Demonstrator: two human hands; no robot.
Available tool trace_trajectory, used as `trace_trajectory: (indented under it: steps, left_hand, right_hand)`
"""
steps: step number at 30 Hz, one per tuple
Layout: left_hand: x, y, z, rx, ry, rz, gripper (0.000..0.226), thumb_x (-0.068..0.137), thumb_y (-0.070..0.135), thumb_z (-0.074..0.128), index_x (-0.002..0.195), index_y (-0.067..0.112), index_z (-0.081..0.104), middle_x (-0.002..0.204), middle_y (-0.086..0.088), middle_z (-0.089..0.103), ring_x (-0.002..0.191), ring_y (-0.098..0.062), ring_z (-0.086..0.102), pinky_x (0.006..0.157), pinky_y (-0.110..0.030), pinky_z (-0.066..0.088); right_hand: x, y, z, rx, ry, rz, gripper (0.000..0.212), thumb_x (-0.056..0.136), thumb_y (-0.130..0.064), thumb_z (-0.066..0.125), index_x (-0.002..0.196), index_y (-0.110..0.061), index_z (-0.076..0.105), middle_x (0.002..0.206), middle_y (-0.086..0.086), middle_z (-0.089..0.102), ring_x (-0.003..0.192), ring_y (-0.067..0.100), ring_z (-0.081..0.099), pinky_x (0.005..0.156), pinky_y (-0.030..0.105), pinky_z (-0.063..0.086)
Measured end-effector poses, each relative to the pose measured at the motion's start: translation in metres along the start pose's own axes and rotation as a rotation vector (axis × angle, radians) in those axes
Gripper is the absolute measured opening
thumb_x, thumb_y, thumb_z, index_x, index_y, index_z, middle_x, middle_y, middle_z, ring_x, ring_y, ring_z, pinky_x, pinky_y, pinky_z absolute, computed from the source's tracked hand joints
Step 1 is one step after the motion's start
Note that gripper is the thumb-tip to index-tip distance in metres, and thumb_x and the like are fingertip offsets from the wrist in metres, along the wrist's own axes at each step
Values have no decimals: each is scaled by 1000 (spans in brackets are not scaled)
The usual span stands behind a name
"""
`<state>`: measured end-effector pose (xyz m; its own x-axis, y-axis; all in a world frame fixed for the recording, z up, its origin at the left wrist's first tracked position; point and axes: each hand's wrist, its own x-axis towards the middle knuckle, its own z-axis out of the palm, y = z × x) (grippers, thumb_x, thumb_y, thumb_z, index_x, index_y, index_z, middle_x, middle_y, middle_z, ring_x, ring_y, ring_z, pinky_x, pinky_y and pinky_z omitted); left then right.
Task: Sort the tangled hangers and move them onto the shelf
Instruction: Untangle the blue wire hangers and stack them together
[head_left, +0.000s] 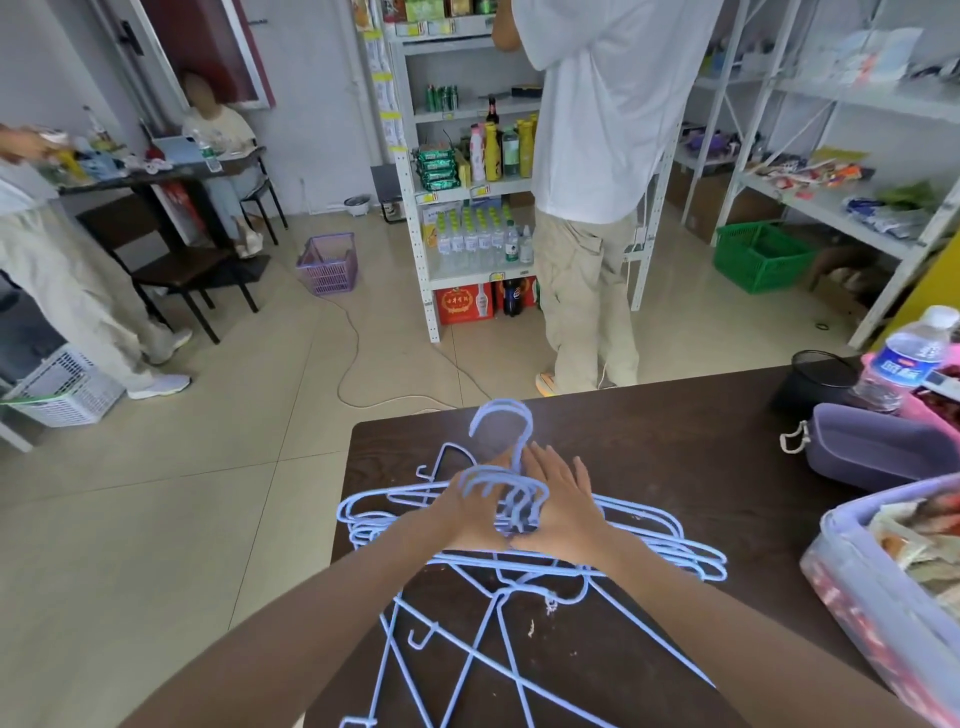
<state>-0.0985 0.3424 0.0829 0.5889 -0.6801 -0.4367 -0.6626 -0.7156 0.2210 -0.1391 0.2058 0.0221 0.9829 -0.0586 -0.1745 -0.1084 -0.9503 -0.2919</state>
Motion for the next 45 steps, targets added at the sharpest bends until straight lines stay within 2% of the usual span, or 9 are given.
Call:
trace_trajectory:
  steps: [4, 6, 8, 15, 19, 22, 25, 38, 45]
  left_hand:
    - [12, -12, -12, -68, -180, -107, 56, 90, 12, 55, 140, 7, 30, 126, -22, 51, 95, -32, 57, 79, -37, 46]
    - [12, -9, -16, -143, -205, -152, 14, 91, 3, 43, 101, 7, 53, 74, -14, 47, 56, -20, 36, 54, -27, 31]
    - [16, -11, -16, -212, -211, -171, 20, 89, 2, 42, 70, 8, 41, 62, -4, 30, 51, -15, 23, 52, -24, 25]
    - [33, 6, -14, -190, -192, -70, 42, 84, -2, 51, 56, 14, 24, 58, -4, 25, 49, -16, 24, 48, -23, 22]
    - [35, 6, -13, -169, -170, -112, 13, 83, 5, 59, 87, 6, 46, 75, -7, 48, 71, -24, 49, 64, -30, 41]
    - [38, -9, 2, 18, -178, -163, 71, 79, 17, 68, 138, 7, 30, 137, -15, 44, 127, -33, 44, 108, -47, 34]
    - [41, -18, 19, 65, -73, -205, 105, 77, 22, 72, 150, 17, -3, 158, -8, 11, 147, -30, 12, 119, -55, 11]
    - [35, -45, 28, 110, 55, -109, 91, 84, 18, 64, 151, 17, 2, 159, -10, 6, 146, -30, 13, 117, -38, 22]
    - [42, -34, 39, 58, 245, -70, 66, 90, 28, 52, 147, 20, 21, 154, -7, 22, 138, -28, 31, 112, -43, 30]
  right_hand:
    - [-11, -2, 2, 183, 355, 18, 77, 72, -49, 71, 137, -17, 43, 142, 5, 44, 134, 24, 38, 111, 39, 25]
    - [-18, -6, 6, 250, 360, 8, 63, 72, -42, 73, 127, -18, 54, 127, 3, 56, 120, 23, 51, 103, 35, 35]
    - [-18, -8, 12, 305, 308, 12, 64, 69, -44, 74, 125, -18, 56, 124, 2, 60, 115, 23, 56, 101, 39, 41]
    - [7, -18, -17, 315, 2, 119, 78, 84, -20, 64, 148, -18, 19, 157, 7, 14, 146, 23, 7, 121, 44, 1]
    - [16, -12, -15, 131, -123, 162, 104, 79, -45, 65, 148, -29, -11, 159, 7, -15, 147, 25, -15, 116, 56, -11]
    - [13, -4, -12, 30, -143, 148, 119, 67, -60, 69, 149, -30, -13, 157, 9, -22, 144, 31, -21, 112, 61, -15]
    - [11, 2, -8, 41, -160, 191, 120, 66, -65, 66, 147, -32, -17, 157, 9, -21, 145, 32, -19, 111, 62, -15]
    - [5, 18, -1, 47, -102, 150, 113, 70, -64, 63, 149, -30, -10, 160, 3, -3, 148, 26, -3, 114, 58, -9]
    - [6, 31, -12, 84, -147, 143, 84, 68, -64, 64, 135, -21, 37, 129, 1, 51, 122, 23, 46, 106, 44, 30]
